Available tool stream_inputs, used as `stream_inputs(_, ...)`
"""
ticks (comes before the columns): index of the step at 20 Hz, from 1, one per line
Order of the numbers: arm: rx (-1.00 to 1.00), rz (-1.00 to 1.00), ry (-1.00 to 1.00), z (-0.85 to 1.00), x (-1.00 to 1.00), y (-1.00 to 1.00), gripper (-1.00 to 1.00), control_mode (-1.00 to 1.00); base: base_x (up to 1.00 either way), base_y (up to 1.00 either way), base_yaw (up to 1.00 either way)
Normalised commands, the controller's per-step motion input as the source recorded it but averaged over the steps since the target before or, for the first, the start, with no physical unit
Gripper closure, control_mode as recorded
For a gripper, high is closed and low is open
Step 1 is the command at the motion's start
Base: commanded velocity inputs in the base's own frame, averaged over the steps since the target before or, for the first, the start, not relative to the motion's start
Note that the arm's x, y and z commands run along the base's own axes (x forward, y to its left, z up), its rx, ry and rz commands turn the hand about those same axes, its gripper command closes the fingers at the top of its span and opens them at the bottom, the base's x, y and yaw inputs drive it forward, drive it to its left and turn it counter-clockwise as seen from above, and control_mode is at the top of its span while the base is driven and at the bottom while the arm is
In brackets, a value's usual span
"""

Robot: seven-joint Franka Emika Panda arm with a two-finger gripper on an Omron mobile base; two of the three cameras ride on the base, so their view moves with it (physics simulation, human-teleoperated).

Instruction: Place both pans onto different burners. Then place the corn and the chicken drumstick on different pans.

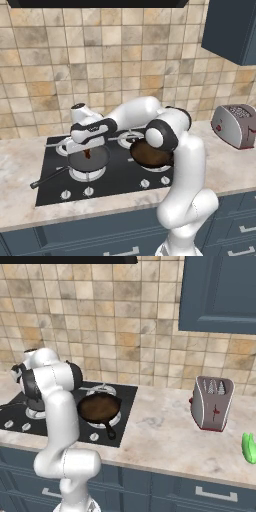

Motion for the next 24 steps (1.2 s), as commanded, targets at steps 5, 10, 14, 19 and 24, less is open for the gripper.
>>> stream_inputs(5, 0.04, 0.0, 0.0, -0.15, 0.0, -0.15, 1.0, -1.0, 0.0, 0.0, 0.0)
stream_inputs(10, 0.02, 0.0, 0.0, -0.24, 0.0, -0.08, 1.0, -1.0, 0.0, 0.0, 0.0)
stream_inputs(14, 0.01, 0.0, 0.0, -0.24, 0.0, -0.02, 1.0, -1.0, 0.0, 0.0, 0.0)
stream_inputs(19, 0.0, 0.0, 0.02, -0.04, 0.0, 0.0, -1.0, -1.0, 0.0, 0.0, 0.0)
stream_inputs(24, 0.0, 0.0, 0.0, 0.0, 0.0, 0.0, -1.0, -1.0, 0.0, 0.0, 0.0)
